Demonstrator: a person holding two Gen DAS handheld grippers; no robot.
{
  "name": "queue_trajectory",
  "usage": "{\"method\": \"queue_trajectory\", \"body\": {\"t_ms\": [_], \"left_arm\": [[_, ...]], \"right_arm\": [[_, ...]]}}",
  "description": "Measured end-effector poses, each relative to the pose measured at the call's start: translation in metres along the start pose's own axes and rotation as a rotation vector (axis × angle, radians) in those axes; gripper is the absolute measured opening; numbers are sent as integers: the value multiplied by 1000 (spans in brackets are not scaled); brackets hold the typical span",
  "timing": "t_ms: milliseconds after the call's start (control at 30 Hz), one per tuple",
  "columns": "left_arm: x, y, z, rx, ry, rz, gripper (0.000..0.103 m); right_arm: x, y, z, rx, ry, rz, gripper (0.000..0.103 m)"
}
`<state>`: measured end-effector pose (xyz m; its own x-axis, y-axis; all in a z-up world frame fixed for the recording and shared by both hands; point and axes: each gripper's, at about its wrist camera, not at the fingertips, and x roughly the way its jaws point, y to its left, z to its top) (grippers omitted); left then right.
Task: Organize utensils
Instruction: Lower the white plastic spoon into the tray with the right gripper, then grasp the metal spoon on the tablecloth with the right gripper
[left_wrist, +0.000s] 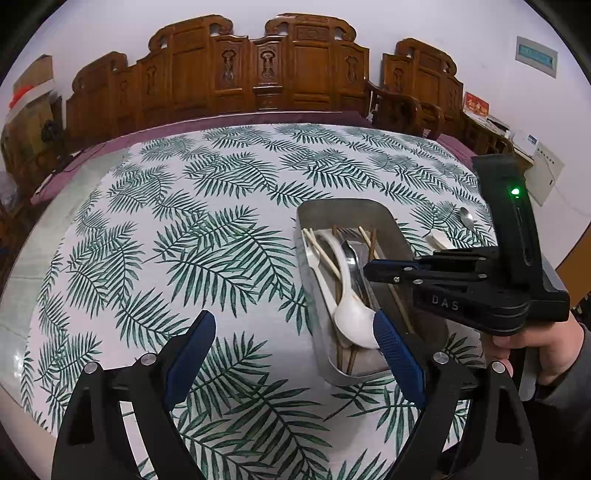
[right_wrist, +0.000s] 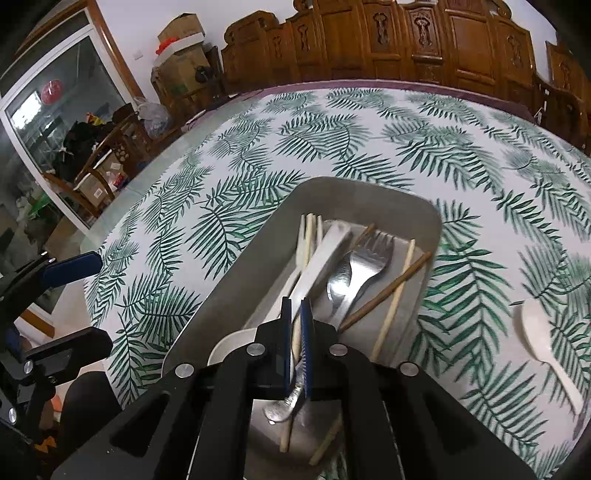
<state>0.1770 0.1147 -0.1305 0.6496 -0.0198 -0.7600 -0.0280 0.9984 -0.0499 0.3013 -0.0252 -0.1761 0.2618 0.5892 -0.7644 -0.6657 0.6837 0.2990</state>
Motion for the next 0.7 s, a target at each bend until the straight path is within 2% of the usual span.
{"method": "queue_trajectory", "body": {"t_ms": [167,367,700], "left_arm": [[-3,-10,2,8,-13,-15,84],[-5,-28,6,27,-27,-37,84],[8,-69,12,50,-28,-87,84]], "right_arm": [[-29,-9,-7,-19,-48,-38,8],[-65,-34,-25,-48,-90,-144,8],[-119,-128,-55,58,-134,-311,8]]}}
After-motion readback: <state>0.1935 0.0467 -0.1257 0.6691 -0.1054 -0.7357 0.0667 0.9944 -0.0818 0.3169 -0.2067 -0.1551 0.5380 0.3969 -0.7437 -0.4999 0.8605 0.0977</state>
